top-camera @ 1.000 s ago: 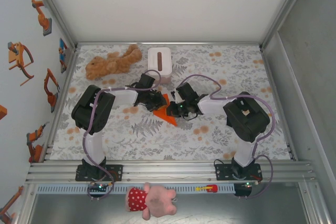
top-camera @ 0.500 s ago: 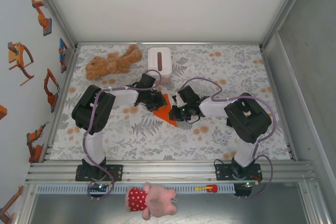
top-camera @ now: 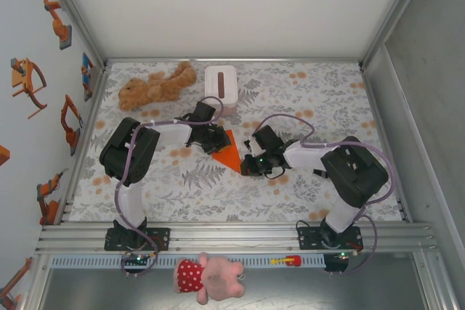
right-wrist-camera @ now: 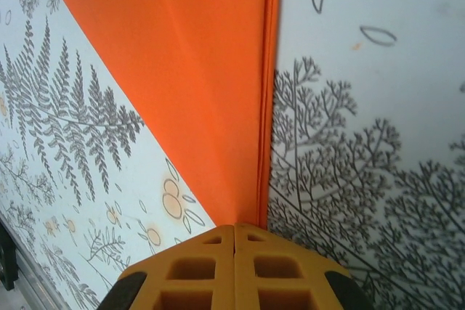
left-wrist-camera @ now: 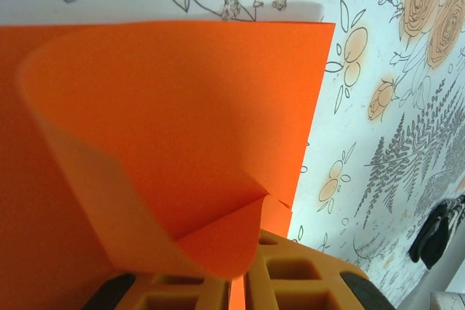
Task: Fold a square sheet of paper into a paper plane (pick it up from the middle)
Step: Fourth fold the wing at the center of the table.
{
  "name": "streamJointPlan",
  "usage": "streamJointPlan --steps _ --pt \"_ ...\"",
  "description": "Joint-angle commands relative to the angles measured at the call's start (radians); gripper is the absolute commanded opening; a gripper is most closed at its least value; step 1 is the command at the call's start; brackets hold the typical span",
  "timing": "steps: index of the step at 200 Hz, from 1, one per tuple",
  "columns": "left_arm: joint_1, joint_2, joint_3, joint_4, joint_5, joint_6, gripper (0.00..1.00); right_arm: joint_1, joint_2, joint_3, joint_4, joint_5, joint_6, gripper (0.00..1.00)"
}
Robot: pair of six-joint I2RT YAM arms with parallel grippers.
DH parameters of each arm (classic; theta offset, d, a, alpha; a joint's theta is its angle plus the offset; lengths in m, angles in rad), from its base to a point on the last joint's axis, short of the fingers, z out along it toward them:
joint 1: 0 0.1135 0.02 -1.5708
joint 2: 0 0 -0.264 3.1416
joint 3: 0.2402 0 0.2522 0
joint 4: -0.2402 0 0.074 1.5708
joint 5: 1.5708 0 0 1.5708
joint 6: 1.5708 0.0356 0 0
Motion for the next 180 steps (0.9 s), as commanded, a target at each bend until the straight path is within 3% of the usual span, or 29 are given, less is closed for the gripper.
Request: streamJointPlan --steps 1,31,63,99,180 --pt "0.008 0.097 -0.057 -0.173 -0.202 -0.005 0.14 0.006 -0.030 -0.084 -0.176 0.019 -0.021 0.00" --pt "0.001 0.087 -0.053 -0.164 -0.195 0.006 0.14 0.005 -0.116 -0.068 -0.182 0.041 -0.011 0.00" --pt "-0.014 0.083 -0.034 -0.157 -0.184 0.020 0.14 0.006 -0.176 -0.008 -0.072 0.089 0.051 0.00" --pt "-0.029 0.087 -0.021 -0.139 -0.158 0.025 0.14 0.005 -0.066 0.077 0.047 0.090 0.111 0.00" --pt "-0.035 0.048 -0.028 -0.135 -0.159 0.043 0.14 0.003 0.127 0.232 0.031 0.079 0.075 0.00"
